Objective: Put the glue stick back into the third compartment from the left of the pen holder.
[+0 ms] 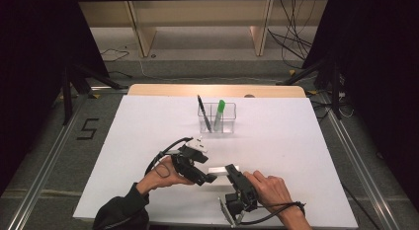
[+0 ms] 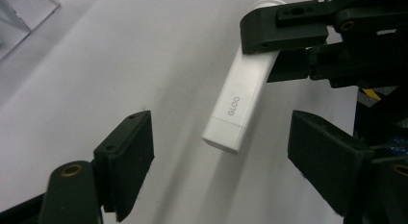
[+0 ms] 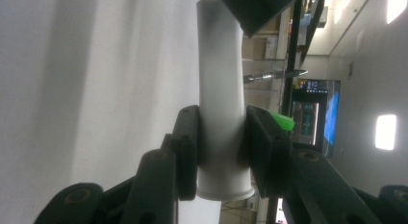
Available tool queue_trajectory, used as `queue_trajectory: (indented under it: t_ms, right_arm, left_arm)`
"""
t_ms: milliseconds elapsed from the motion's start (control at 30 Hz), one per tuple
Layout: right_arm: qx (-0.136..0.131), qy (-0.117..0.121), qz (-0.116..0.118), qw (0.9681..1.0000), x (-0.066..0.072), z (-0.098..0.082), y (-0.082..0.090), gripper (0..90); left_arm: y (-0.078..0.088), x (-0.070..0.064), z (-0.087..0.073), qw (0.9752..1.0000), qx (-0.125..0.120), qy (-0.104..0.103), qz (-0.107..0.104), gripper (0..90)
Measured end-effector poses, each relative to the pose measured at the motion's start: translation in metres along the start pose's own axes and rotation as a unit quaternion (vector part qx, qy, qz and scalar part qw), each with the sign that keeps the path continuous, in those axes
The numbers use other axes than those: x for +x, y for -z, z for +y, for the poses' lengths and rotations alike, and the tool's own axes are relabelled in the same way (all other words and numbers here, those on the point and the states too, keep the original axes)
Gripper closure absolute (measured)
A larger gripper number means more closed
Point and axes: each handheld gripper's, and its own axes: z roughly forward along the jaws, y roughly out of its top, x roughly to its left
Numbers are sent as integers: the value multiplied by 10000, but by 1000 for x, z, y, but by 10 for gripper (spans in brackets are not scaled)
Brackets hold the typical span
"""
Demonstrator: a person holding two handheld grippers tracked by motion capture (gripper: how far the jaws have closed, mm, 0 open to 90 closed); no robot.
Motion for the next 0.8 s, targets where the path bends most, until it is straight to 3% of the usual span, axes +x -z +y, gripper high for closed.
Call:
queue_trajectory:
  t_ms: [500, 800]
  right_arm:
    - [-62, 184, 68, 9998, 3, 3, 2, 678]
    - [-126, 237, 79, 9996, 5, 4, 2, 678]
  left_arm:
    - [-10, -1, 10, 9991, 265, -176, -277, 368]
    - [-20, -2, 17, 9966, 532, -424, -462, 441]
